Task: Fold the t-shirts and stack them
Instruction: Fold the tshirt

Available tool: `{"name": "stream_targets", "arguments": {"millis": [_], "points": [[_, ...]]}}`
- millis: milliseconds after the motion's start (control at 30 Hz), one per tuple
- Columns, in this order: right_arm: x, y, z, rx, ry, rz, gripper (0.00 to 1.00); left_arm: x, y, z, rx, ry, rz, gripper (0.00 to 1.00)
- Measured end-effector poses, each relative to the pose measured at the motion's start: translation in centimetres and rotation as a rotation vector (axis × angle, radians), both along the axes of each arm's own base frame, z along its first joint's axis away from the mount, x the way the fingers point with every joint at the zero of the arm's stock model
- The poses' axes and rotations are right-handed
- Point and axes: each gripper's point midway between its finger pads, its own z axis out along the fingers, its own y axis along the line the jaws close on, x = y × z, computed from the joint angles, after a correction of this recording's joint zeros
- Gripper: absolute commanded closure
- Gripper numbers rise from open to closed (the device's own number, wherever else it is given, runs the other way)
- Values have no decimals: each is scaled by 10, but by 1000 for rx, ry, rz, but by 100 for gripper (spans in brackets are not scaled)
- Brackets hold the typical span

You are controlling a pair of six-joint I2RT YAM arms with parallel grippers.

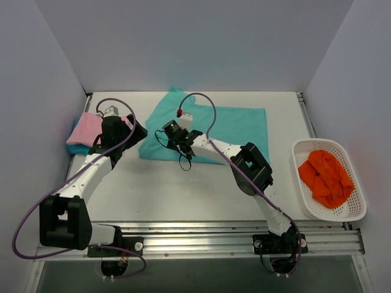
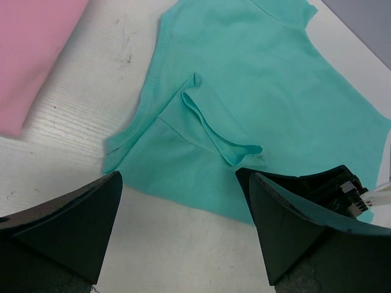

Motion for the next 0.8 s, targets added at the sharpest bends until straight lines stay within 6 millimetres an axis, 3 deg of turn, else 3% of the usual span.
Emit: {"name": "stream_targets", "arguments": {"millis": [167,567,800], "points": [[13,1,-5,2,0,-14,100,2,2,0,2,-7,3,6],[2,-15,-38,-50,59,-24,100,8,4,-10,-3,7,5,6],[5,-17,-37,-47,57,-29,100,7,4,-13,-4,13,3,6]]}}
